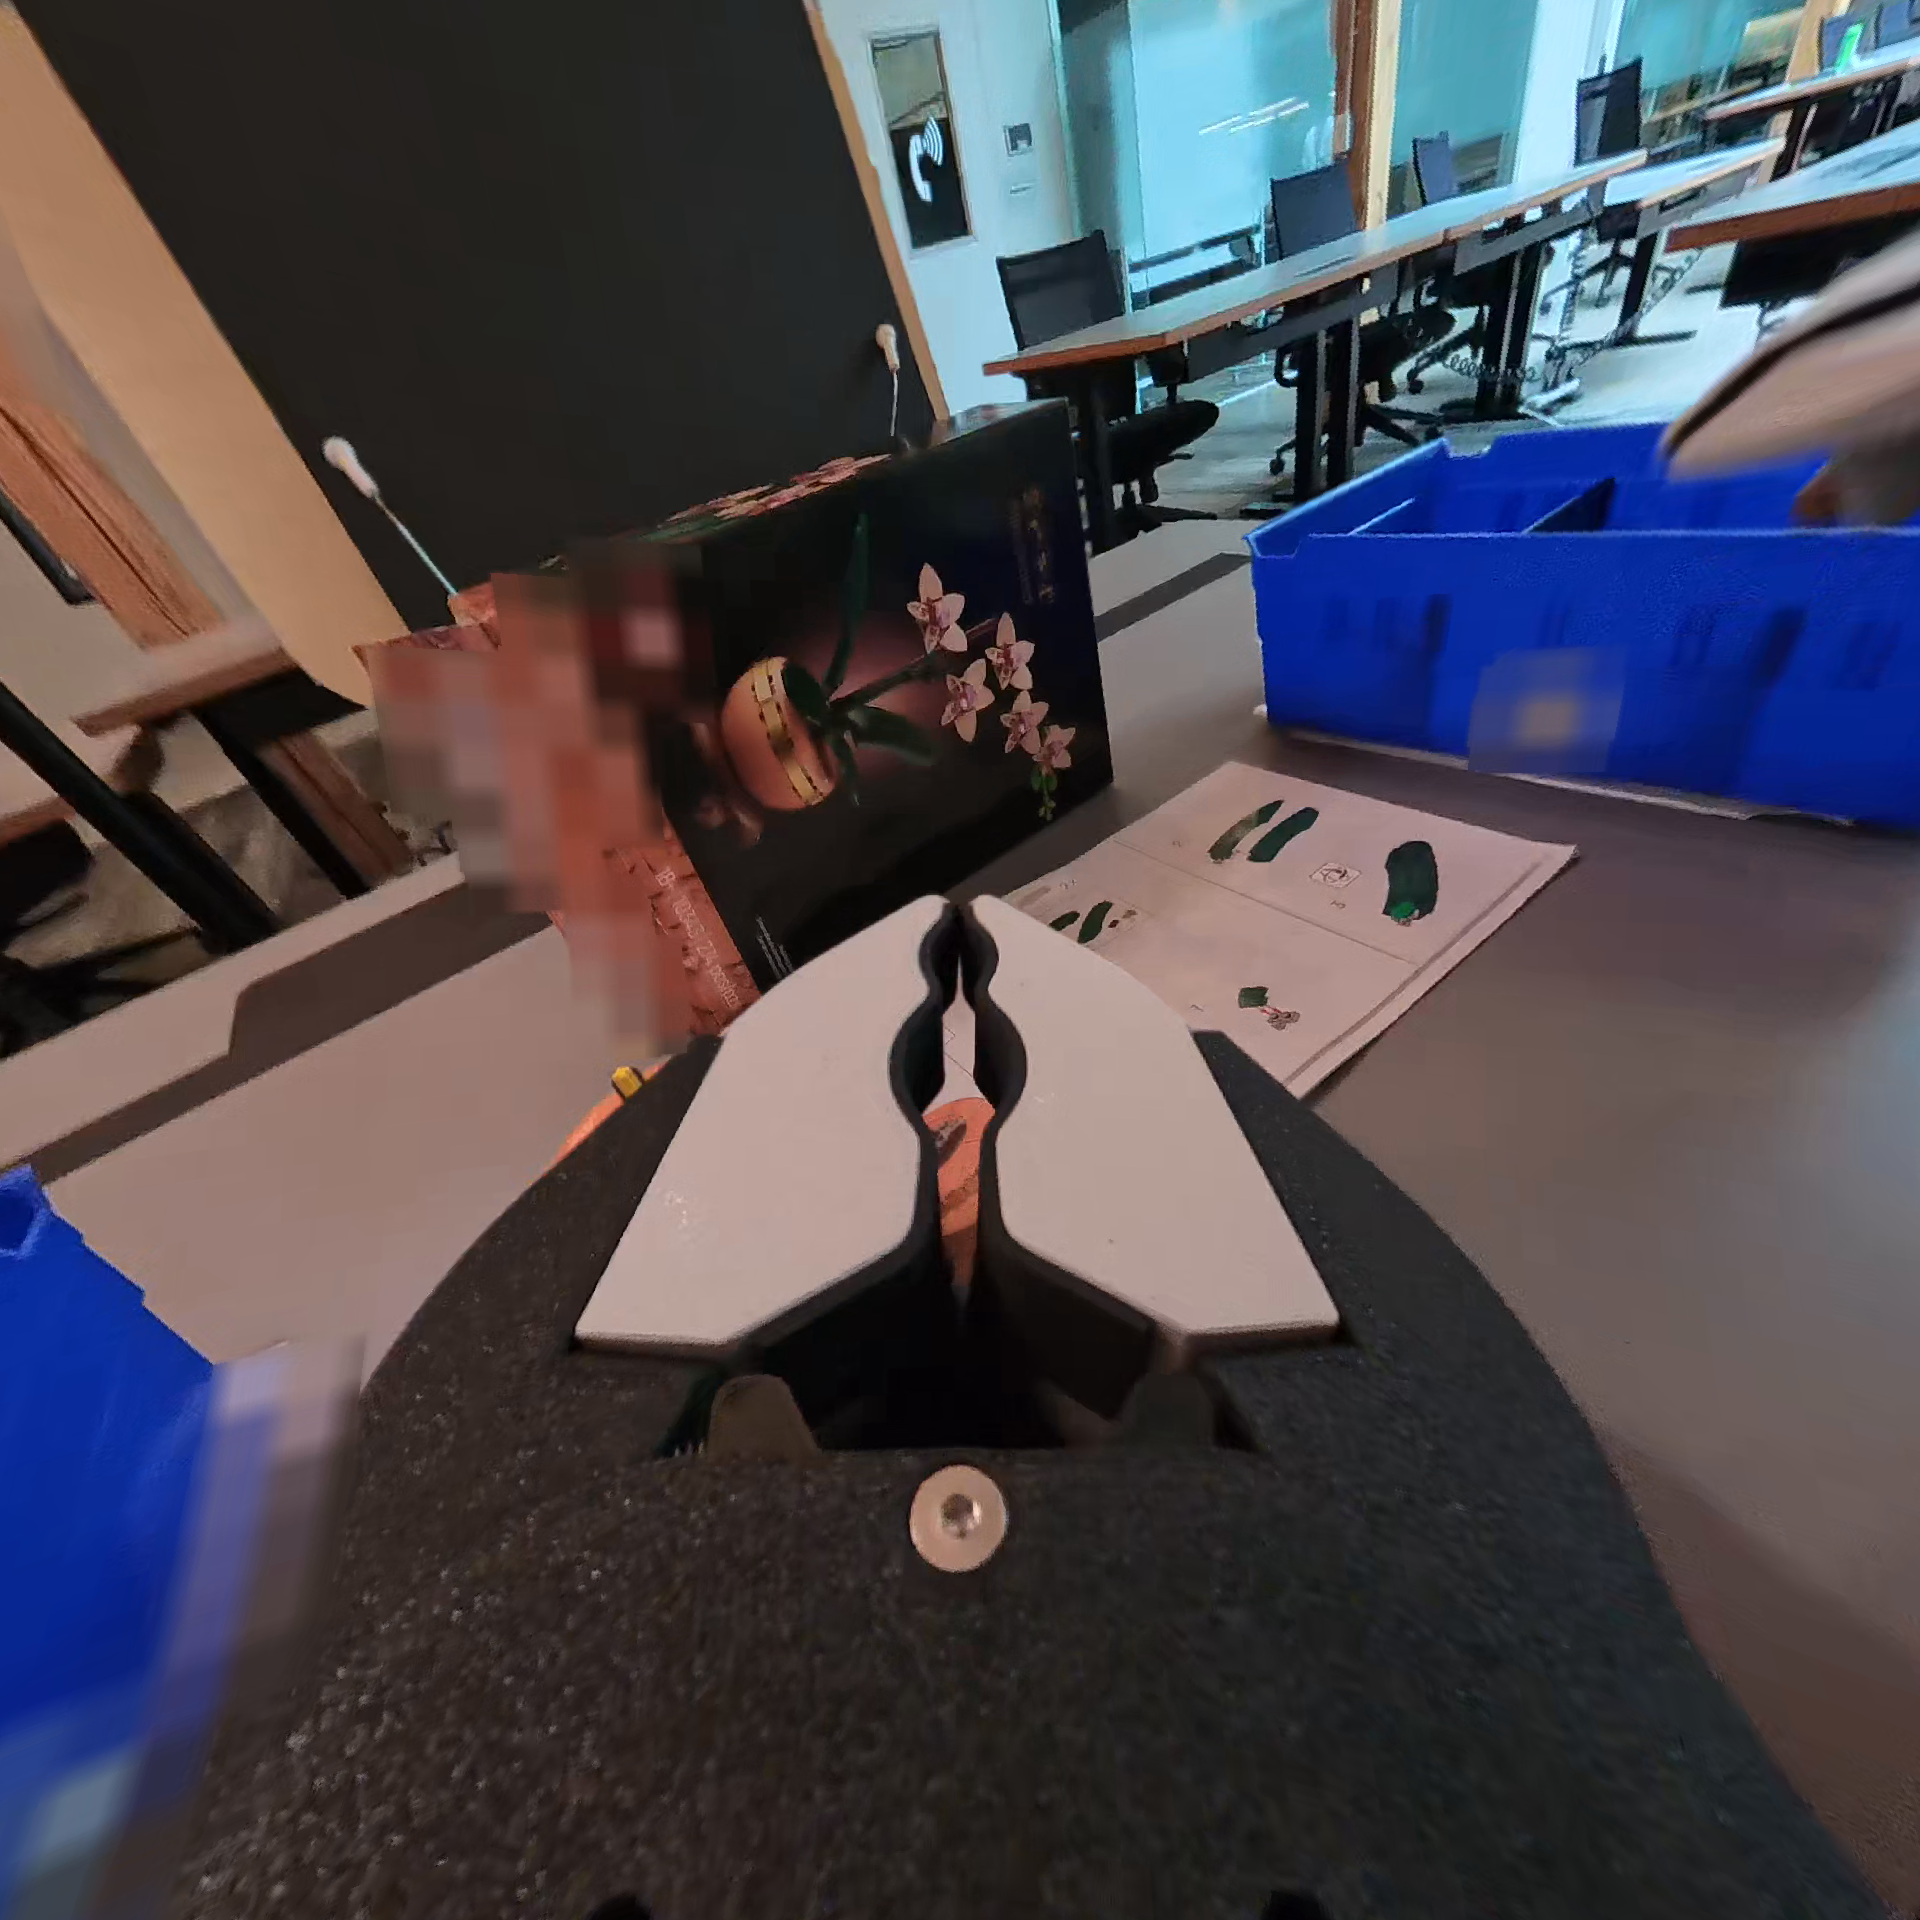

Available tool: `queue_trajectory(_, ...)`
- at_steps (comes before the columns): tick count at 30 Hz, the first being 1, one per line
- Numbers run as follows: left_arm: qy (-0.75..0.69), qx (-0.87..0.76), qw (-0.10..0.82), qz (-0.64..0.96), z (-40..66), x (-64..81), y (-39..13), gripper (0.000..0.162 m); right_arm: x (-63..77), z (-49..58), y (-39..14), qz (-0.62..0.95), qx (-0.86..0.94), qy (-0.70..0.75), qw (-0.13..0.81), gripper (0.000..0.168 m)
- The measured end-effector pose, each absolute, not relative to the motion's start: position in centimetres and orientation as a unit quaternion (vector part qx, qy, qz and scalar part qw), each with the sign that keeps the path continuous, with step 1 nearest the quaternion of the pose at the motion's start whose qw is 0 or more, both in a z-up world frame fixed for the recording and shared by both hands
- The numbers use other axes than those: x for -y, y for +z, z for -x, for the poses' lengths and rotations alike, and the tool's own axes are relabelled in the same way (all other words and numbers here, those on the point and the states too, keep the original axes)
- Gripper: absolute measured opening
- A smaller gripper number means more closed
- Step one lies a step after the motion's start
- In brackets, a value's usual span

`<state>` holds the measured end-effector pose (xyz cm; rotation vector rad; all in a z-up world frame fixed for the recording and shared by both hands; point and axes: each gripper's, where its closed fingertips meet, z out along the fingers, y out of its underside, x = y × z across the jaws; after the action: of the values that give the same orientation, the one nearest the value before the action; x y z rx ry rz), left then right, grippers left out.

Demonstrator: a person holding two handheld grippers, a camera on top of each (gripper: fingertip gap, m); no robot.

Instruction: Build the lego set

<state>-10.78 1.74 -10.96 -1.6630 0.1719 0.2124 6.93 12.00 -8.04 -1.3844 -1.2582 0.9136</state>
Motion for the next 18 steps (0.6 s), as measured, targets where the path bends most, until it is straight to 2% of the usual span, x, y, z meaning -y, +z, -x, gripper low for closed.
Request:
queue_trajectory(3, 0.103, -0.085, 0.663, 0.737, 10.4, -2.3, -11.4, 0.0, -15.7, -11.7, -5.5, 0.573, 0.468, 0.364, 0.565, 0.001)
queue_trajectory(4, 0.08, -0.082, 0.662, 0.74, 10.2, -2.6, -11.7, 0.008, -16.5, -12.9, -5.0, 0.566, 0.464, 0.365, 0.576, 0.007)
queue_trajectory(6, 0.009, -0.074, 0.66, 0.747, 9.4, -3.0, -12.1, 0.049, -18.2, -14.4, -4.6, 0.557, 0.465, 0.358, 0.588, 0.035)
queue_trajectory(7, -0.023, -0.07, 0.663, 0.745, 9.2, -3.1, -11.9, 0.063, -19.3, -14.9, -4.7, 0.557, 0.472, 0.342, 0.592, 0.046)
queue_trajectory(8, -0.045, -0.066, 0.67, 0.738, 9.1, -3.1, -11.7, 0.073, -20.3, -15.4, -4.9, 0.553, 0.491, 0.318, 0.594, 0.037)
queue_trajectory(9, -0.058, -0.066, 0.678, 0.73, 9.1, -3.1, -11.4, 0.076, -21.3, -15.7, -5.1, 0.544, 0.52, 0.288, 0.593, 0.001)
queue_trajectory(10, -0.059, -0.075, 0.685, 0.722, 9.1, -3.1, -11.1, 0.055, -22.5, -16.0, -5.2, 0.541, 0.535, 0.263, 0.593, 0.001)
queue_trajectory(11, -0.041, -0.081, 0.695, 0.713, 9.4, -3.0, -10.8, 0.003, -23.8, -16.0, -5.3, 0.545, 0.548, 0.245, 0.585, 0.0)
queue_trajectory(13, 0.015, -0.07, 0.7, 0.711, 10.8, -3.4, -10.4, 0.0, -26.0, -15.6, -5.3, 0.541, 0.578, 0.232, 0.565, 0.011)
queue_trajectory(15, 0.023, -0.096, 0.69, 0.717, 10.5, -3.9, -10.6, 0.0, -28.2, -15.0, -6.3, 0.536, 0.621, 0.215, 0.53, 0.042)
queue_trajectory(16, 0.012, -0.103, 0.686, 0.72, 10.2, -4.2, -10.7, 0.001, -29.5, -14.9, -7.0, 0.534, 0.647, 0.192, 0.51, 0.043)
queue_trajectory(17, 0.001, -0.11, 0.681, 0.724, 9.8, -4.6, -11.0, 0.015, -30.6, -14.7, -8.0, 0.525, 0.677, 0.175, 0.485, 0.041)
queue_trajectory(18, -0.008, -0.12, 0.676, 0.727, 9.5, -5.0, -11.2, 0.031, -31.6, -14.5, -8.9, 0.514, 0.705, 0.16, 0.461, 0.029)
